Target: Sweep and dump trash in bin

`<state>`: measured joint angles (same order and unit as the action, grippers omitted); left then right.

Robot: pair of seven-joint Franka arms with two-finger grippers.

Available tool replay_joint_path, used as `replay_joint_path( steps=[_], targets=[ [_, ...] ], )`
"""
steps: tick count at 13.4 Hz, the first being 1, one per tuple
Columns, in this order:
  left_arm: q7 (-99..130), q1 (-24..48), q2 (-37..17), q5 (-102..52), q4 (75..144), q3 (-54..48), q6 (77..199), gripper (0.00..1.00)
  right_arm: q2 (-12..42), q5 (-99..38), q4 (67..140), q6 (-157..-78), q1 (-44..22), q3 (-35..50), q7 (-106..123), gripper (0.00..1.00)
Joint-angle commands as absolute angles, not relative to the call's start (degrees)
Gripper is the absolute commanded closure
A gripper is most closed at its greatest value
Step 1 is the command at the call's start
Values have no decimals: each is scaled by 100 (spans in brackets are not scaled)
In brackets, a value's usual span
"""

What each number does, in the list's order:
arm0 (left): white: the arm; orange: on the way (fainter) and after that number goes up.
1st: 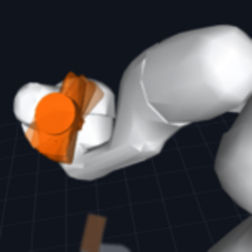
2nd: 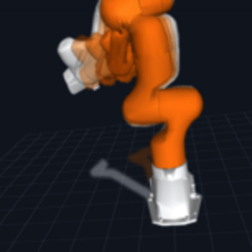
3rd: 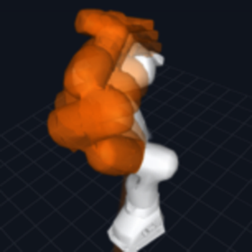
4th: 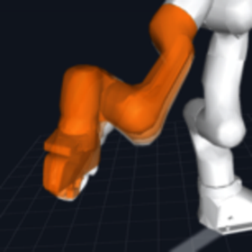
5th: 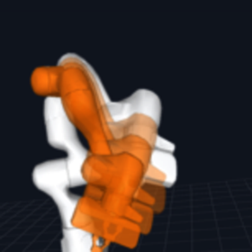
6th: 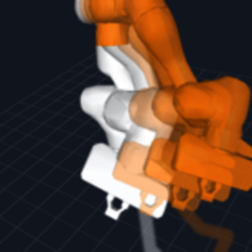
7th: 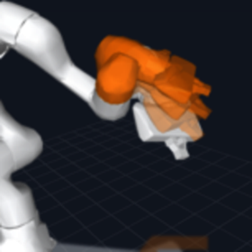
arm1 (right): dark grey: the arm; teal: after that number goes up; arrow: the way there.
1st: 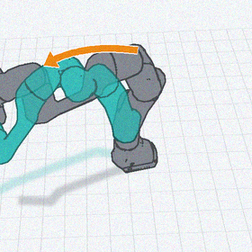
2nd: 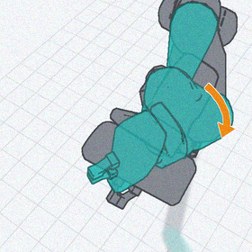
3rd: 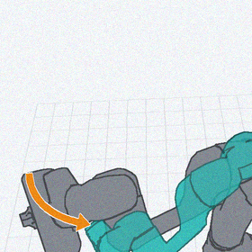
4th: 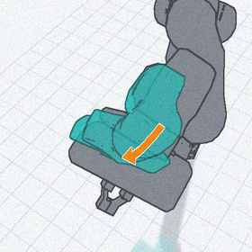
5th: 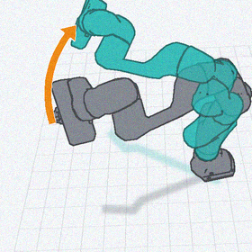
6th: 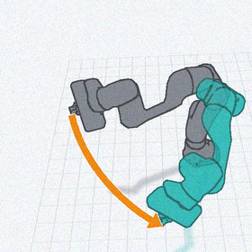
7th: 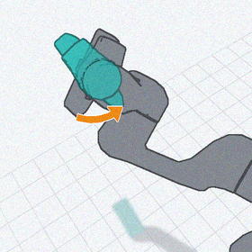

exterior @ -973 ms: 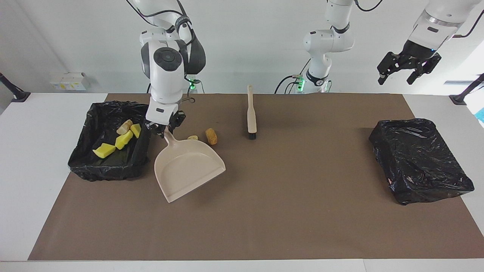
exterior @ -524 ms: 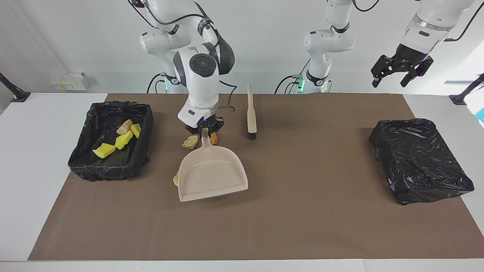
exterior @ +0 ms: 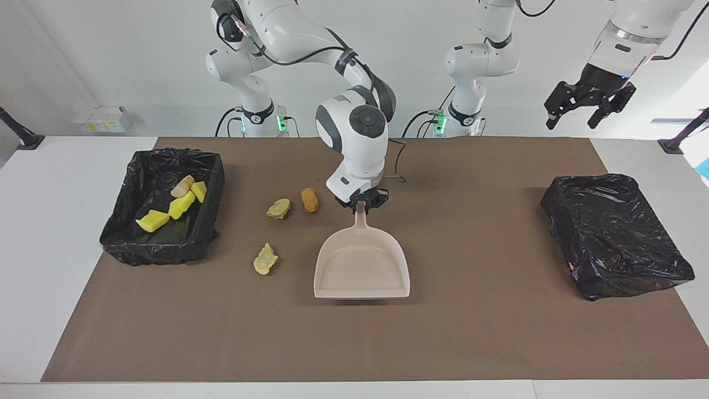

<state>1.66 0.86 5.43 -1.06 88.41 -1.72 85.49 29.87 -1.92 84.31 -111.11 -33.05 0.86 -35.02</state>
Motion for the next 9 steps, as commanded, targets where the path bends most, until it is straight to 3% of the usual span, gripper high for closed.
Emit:
replay_joint_path(
  steps=[1,2,6,9],
  targets=[
    [290,229,624,-88,8965,-158,8727,0,3305,-421,8182,-11372,-3270,53,-3647,100],
    [351,211,563,-140,8930,-158,8875,0,3287,-413,8183,-11382,-3278,61,-3630,1],
    [510,395,-148,-123,8624,-290,9701,0,2981,-440,8322,-11347,-3269,62,-3542,0],
    [623,719,-692,-123,8377,-456,10159,0,2349,-475,8936,-11224,-3278,88,-3507,0]
  ],
)
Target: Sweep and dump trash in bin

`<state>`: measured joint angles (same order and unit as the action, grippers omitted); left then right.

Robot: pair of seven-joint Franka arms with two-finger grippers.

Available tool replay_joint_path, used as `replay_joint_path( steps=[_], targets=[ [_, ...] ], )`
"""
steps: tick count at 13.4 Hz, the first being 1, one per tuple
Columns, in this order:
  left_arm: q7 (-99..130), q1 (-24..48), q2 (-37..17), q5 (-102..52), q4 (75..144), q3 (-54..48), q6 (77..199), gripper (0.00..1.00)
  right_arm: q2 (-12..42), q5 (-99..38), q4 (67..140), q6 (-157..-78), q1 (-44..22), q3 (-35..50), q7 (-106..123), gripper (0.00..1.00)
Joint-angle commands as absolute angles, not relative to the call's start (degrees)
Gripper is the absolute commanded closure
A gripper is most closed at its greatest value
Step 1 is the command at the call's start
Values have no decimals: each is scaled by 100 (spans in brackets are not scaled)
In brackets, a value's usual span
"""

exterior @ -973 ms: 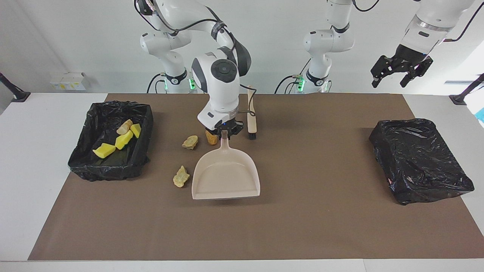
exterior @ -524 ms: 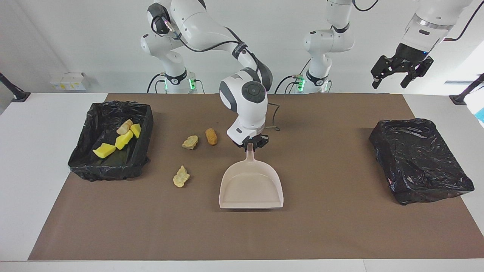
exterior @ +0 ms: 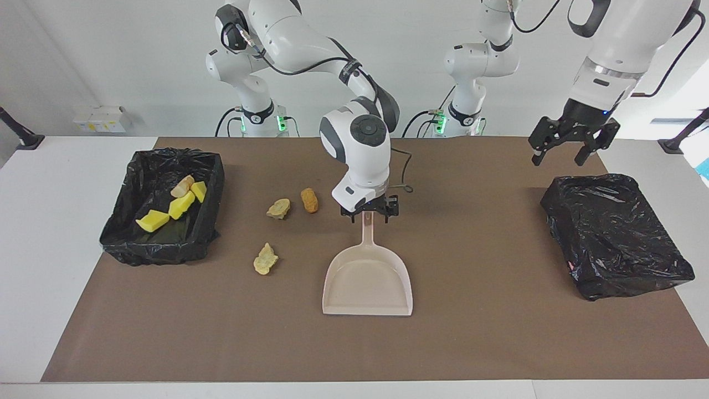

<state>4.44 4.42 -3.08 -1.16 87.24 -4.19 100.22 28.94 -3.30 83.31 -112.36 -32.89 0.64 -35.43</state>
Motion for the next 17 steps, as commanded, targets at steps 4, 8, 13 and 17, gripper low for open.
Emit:
replay_joint_path(
  steps=[4,8,13,17],
  targets=[
    [1256,1239,-1168,-175,8341,-509,10932,0,1163,-623,10253,-11241,-3594,123,-3717,0],
    [1844,1239,-1774,-334,8166,-922,11732,0,222,-624,11791,-11906,-4191,123,-4419,0],
    [2268,1862,-2724,-281,7593,-1028,11997,0,-702,-624,13331,-12928,-4781,123,-5403,9],
    [2233,2328,-2830,-378,8004,-1037,11900,0,-906,-624,13719,-13051,-5106,123,-5765,16]
  ],
)
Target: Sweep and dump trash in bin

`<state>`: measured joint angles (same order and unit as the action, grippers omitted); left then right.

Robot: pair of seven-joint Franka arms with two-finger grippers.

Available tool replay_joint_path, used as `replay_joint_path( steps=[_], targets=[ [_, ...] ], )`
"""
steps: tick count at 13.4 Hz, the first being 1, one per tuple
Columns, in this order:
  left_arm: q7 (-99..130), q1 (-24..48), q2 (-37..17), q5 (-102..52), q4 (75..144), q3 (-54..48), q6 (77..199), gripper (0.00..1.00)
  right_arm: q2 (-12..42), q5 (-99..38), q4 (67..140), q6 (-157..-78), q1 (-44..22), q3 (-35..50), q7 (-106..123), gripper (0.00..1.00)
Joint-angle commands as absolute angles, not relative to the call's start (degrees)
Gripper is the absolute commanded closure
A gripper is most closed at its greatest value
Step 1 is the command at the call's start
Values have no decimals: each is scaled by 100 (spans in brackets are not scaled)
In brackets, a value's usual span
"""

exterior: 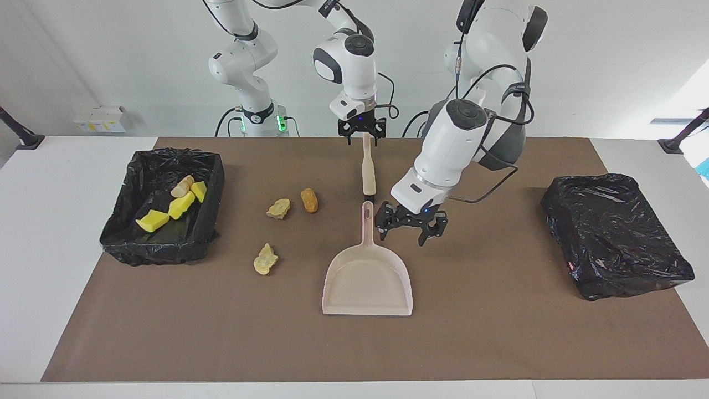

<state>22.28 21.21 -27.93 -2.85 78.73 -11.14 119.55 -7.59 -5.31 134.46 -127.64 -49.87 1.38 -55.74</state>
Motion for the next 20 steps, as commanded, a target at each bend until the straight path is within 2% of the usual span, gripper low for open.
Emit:
replay_joint_path(
  steps=[1,3,6,8,9,11,12,14,15,16,17,18,20],
  targets=[
    [2232,2346,-2839,-395,8163,-1063,11857,0,-836,-624,13807,-13226,-5115,132,-5853,18],
    [2259,2496,-2839,-491,8331,-1081,11638,0,-582,-633,13825,-13516,-5298,132,-6054,19],
    [2303,2724,-2865,-571,8709,-1072,11575,0,-369,-633,13825,-13658,-5361,132,-6100,32],
    [2329,2900,-2857,-571,8858,-1072,11558,0,-360,-633,13825,-13606,-5361,132,-6047,48],
    [2320,2900,-2856,-571,8859,-1072,11558,0,-326,-624,13825,-13605,-5361,132,-6029,60],
    [2329,2909,-2856,-571,8868,-1072,11566,0,-299,-624,13799,-13588,-5361,132,-5986,91],
    [2347,2918,-2865,-571,8868,-1072,11575,0,-238,-624,13738,-13536,-5344,132,-6003,100],
    [2408,2927,-2892,-571,8929,-1072,11567,0,-202,-633,13423,-13002,-5283,123,-6055,100],
    [2417,2935,-2892,-563,8921,-1064,11523,9,-254,-633,13264,-12695,-5213,97,-6099,100],
    [2426,2944,-2883,-563,8886,-1063,11462,42,-333,-633,13150,-12387,-5055,88,-6100,100],
    [2426,2944,-2857,-545,8860,-1063,11357,91,-438,-615,13061,-12053,-4906,79,-6091,100],
    [2408,2892,-2804,-536,8859,-1063,11303,100,-535,-537,13034,-11824,-4765,53,-6073,100],
    [2364,2848,-2725,-484,8816,-1028,11163,100,-694,-458,13025,-11419,-4204,44,-5977,100]
  ],
)
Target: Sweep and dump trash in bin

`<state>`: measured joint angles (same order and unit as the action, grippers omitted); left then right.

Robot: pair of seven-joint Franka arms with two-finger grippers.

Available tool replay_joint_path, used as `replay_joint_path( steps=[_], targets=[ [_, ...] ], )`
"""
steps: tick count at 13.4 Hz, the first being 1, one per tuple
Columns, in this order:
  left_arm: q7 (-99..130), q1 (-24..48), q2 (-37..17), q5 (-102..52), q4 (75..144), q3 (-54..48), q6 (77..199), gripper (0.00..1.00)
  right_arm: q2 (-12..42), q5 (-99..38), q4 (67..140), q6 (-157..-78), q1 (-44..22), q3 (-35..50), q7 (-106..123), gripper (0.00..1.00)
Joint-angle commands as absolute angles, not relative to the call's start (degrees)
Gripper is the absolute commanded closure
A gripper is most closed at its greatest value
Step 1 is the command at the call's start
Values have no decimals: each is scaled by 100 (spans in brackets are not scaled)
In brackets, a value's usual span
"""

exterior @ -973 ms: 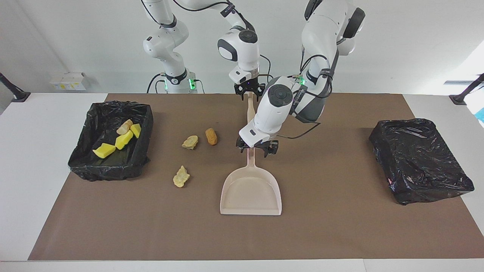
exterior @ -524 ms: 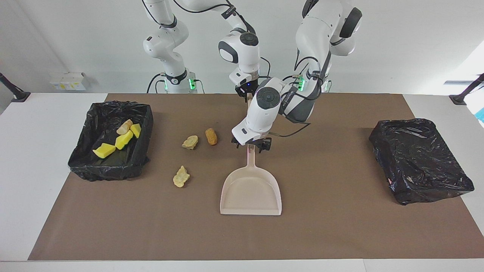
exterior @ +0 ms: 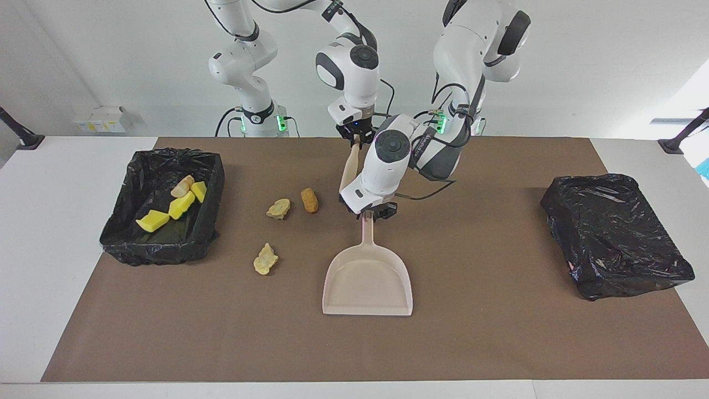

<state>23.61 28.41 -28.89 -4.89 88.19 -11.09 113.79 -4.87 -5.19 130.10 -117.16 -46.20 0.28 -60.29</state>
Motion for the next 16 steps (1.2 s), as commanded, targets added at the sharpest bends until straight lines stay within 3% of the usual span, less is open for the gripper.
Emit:
replay_joint_path(
  steps=[1,6,10,12,16],
  targets=[
    [2329,2822,-2716,-475,8807,-1028,11162,100,-764,-257,13025,-11226,-3966,35,-5855,100],
    [191,2269,-2146,-370,8815,-949,10417,100,-870,544,12753,-10538,-2439,44,-4101,100],
    [-2207,1619,-1627,431,8903,-958,10012,100,-634,870,12771,-11335,-1321,62,-2177,100],
    [-3911,1040,-1294,431,9052,-958,9705,100,-266,1079,12474,-11759,-968,61,-1357,100],
    [-7174,274,-739,475,9877,-958,9694,100,710,1748,11594,-12136,-897,62,-171,100]
  ],
)
